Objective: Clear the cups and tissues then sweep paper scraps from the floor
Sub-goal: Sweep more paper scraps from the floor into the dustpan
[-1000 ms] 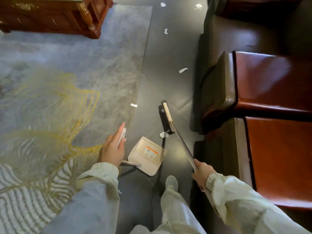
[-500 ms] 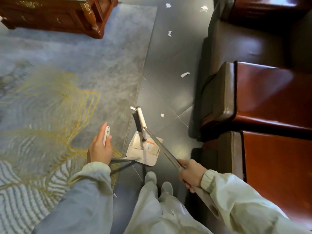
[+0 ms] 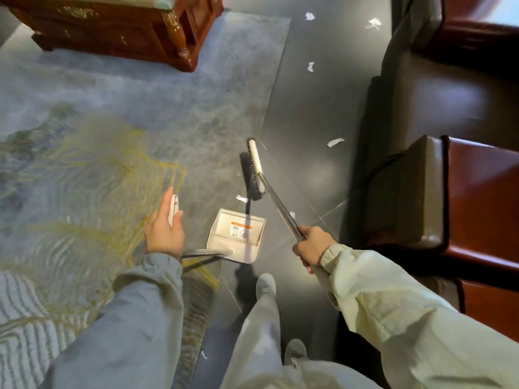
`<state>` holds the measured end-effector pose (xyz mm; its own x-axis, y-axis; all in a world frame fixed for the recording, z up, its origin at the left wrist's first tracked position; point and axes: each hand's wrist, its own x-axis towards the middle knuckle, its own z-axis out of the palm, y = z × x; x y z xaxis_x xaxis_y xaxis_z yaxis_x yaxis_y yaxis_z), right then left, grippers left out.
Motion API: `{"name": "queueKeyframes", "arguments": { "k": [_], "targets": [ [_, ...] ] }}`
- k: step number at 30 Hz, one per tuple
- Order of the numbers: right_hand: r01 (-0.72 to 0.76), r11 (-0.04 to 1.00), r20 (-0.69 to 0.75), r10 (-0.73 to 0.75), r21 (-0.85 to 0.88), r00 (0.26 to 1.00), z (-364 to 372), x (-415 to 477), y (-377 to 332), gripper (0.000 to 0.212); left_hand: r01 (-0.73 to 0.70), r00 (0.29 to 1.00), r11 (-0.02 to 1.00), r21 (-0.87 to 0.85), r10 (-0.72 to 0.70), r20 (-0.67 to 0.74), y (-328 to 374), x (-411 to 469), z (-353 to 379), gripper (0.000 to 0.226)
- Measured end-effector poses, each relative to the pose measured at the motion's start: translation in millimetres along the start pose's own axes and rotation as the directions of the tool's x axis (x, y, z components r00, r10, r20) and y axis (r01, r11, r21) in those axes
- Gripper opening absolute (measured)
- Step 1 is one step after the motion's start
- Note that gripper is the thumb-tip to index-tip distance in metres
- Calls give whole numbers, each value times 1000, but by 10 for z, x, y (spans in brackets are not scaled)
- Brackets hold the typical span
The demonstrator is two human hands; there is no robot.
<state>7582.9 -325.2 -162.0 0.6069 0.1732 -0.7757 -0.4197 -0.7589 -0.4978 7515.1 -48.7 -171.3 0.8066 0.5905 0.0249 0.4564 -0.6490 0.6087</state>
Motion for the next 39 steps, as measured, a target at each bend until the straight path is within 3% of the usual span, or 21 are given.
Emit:
{"name": "queueKeyframes", "arguments": {
  "k": [5,8,13,16,23,25,28,30,33,36,39],
  "targets": [
    [-29,995,3,29,-95,1000,141,716,-555,44,-15,999,999,-39,13,-42,141,630,294,50],
    [-44,992,112,57,-116,992,247,837,-652,50,6,1000,995,-95,-7,-12,68,936,272,48],
    [-116,988,330,144,-104,933,32,626,-632,61,53,999,999,10,-53,0,-14,1027,161,49],
    [-106,987,363,143,-120,921,-196,422,-663,64,7,1000,999,-35,-7,0,93,929,189,48],
    [-115,993,258,114,-10,959,-461,18,-330,66,6,997,998,-54,-2,79,162,553,170,46],
    [-112,994,201,109,4,974,-486,-57,-142,66,-95,984,994,-53,102,148,262,443,211,45],
    [-101,983,20,105,-155,994,-483,-131,115,58,-291,938,957,-9,288,194,428,362,308,44],
    [-133,965,-49,125,-224,991,-478,-122,271,54,-338,920,941,10,328,216,537,349,369,42],
    [-198,961,-101,181,-192,978,-531,-40,436,53,-404,885,914,34,382,267,681,345,488,46],
    [-258,959,-74,250,-118,965,-509,71,452,49,-453,856,890,41,422,301,835,405,675,43],
    [-281,959,57,283,-37,958,-390,120,378,36,-408,862,912,36,372,345,950,582,843,45]
  ]
}}
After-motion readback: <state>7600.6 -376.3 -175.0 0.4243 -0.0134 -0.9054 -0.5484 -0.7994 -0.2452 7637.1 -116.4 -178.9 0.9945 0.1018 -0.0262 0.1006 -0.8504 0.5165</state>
